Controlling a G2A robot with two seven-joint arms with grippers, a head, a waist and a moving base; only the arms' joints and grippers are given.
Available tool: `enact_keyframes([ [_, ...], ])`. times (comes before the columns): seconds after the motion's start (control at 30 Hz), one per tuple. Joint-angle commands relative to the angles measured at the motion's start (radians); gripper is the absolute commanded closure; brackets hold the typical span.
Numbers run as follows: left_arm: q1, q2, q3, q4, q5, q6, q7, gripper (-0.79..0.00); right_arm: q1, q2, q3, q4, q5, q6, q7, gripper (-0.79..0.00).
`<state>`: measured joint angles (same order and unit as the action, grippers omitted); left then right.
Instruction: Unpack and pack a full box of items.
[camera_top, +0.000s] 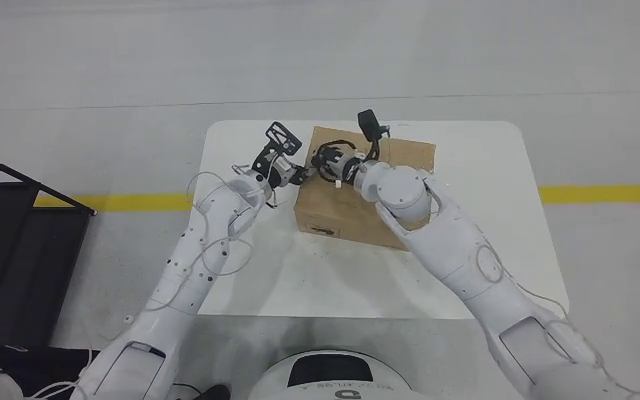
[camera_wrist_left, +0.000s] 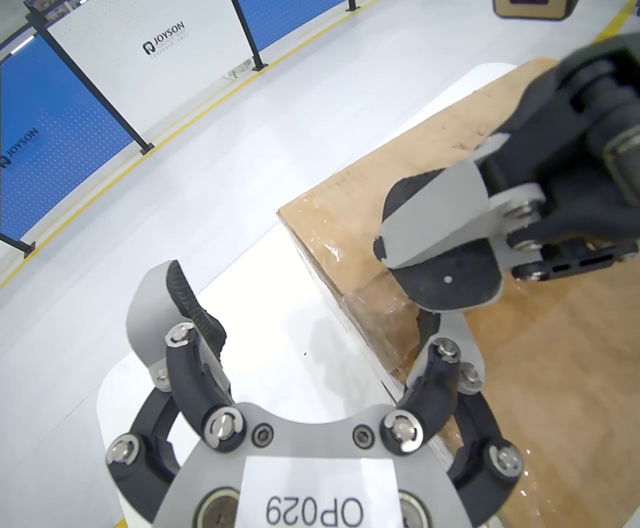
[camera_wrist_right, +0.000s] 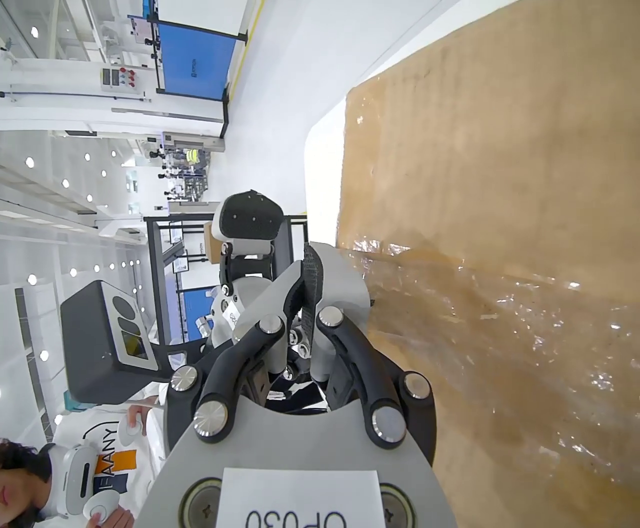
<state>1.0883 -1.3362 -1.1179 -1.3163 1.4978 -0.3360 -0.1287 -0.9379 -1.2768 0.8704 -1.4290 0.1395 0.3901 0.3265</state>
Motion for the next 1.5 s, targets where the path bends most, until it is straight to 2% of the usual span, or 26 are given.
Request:
enact_keyframes([
  [0.0, 0.0, 0.0, 0.0, 0.0, 0.0, 0.0, 0.0, -0.785, -0.008, 0.002, 0.013, -0.011, -0.003, 0.003, 0.005, 0.0],
  [0.47, 0.008, 0.0, -0.003, -0.001, -0.001, 0.011, 0.002, -0.785, -0.133, 0.039, 0.181, -0.144, -0.04, 0.013, 0.018, 0.0],
  [1.0, 0.004, 0.003, -0.023, 0.015, -0.022, 0.035, -0.01, -0.785, -0.103, 0.025, 0.107, -0.097, -0.131, 0.055, 0.08, 0.0],
  [1.33, 0.004, 0.003, -0.023, 0.015, -0.022, 0.035, -0.01, -0.785, -0.04, -0.001, 0.052, 0.005, -0.127, 0.062, 0.094, 0.0],
  [1.47, 0.004, 0.003, -0.023, 0.015, -0.022, 0.035, -0.01, -0.785, -0.024, -0.003, 0.058, 0.027, -0.125, 0.102, 0.119, 0.0],
])
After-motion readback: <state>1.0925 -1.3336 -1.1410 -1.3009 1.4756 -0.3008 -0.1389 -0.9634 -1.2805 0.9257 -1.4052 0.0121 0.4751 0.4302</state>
